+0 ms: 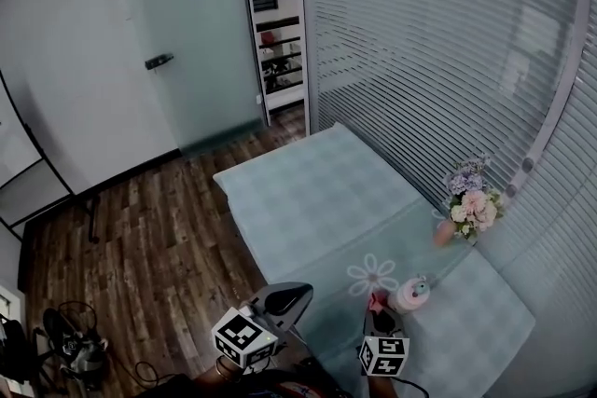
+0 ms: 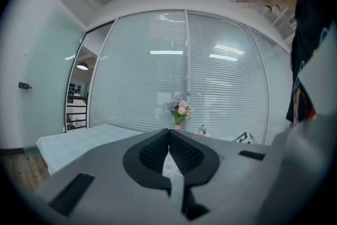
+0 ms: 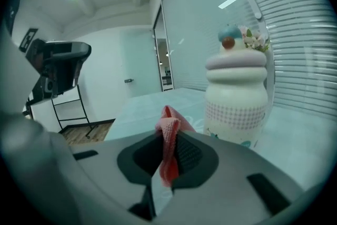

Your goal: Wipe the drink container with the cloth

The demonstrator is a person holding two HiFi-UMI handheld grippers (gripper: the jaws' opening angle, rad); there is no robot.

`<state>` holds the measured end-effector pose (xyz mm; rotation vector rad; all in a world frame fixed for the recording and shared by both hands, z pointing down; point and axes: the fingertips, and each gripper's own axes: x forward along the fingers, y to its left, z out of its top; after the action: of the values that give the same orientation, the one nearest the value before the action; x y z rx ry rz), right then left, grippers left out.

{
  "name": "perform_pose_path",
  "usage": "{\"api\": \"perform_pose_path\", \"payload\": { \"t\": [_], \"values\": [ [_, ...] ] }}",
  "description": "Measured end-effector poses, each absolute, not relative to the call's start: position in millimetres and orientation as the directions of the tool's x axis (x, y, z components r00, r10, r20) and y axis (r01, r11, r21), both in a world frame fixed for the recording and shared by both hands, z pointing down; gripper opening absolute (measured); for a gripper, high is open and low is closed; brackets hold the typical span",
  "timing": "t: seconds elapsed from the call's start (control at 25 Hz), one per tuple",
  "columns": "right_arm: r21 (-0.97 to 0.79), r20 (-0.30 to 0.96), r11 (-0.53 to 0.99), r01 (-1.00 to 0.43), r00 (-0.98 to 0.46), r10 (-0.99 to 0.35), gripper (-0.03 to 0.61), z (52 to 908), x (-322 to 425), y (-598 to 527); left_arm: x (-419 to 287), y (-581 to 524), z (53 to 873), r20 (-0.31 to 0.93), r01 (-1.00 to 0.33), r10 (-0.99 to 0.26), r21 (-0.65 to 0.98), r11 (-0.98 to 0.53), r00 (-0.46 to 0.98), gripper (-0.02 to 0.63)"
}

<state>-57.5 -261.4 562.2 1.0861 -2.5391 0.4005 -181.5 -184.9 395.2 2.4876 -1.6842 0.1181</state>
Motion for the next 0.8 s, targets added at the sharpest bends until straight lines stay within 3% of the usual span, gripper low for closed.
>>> {"api": "perform_pose_path", "payload": {
  "t": [0.44, 0.8],
  "values": [
    [-0.224, 0.057, 0.776, -0.59, -0.803, -0.594, 0.031, 440.8, -75.2, -247.0, -185.8, -182.0, 382.5, 0.114, -0.944, -0.937, 0.06, -0.324, 0.329, 0.005],
    [-0.255, -0.023, 0.803, -0.539, -0.827, -0.562, 0.029, 413.1, -79.0, -234.8, -192.3, -168.9, 377.2, 0.114, -0.956, -0.95, 0.058, -0.287, 0.292, 0.005]
  ]
}}
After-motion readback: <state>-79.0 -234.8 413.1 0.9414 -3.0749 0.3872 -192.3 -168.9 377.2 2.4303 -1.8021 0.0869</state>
